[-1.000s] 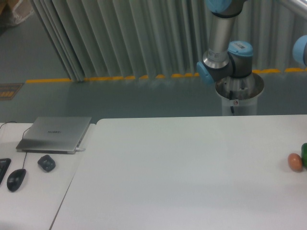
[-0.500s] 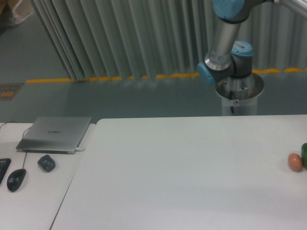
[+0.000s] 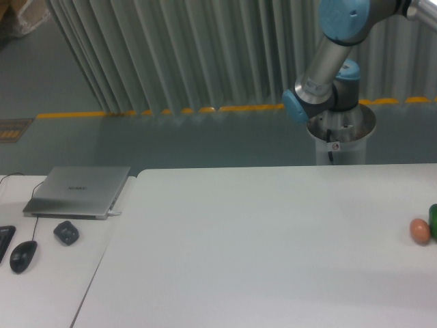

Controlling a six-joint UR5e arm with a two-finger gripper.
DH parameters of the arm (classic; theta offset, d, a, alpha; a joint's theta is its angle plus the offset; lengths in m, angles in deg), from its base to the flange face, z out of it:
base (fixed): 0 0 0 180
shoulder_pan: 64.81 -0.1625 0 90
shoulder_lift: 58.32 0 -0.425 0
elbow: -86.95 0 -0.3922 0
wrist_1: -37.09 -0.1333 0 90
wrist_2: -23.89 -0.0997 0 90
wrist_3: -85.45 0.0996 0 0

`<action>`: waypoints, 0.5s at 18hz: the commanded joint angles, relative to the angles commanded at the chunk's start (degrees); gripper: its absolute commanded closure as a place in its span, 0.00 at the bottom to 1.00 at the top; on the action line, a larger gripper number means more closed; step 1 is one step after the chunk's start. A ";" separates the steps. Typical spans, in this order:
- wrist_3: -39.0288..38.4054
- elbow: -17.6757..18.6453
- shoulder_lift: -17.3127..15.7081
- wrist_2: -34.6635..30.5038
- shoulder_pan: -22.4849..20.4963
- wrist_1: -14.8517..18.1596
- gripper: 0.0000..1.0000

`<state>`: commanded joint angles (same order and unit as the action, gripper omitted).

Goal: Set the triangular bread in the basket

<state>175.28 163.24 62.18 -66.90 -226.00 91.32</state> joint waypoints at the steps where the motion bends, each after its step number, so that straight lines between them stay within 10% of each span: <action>1: 0.00 0.00 0.09 -0.09 0.00 -0.09 0.74; 3: 0.00 0.00 0.44 -0.09 0.00 -0.09 0.63; 4: 0.00 -0.09 0.53 -0.17 0.00 -0.35 0.20; 5: -0.09 0.17 0.62 -0.26 0.00 -1.48 0.00; 9: 0.00 0.18 0.88 -0.26 -0.09 -2.11 0.00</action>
<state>175.28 163.41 63.06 -67.17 -226.09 89.21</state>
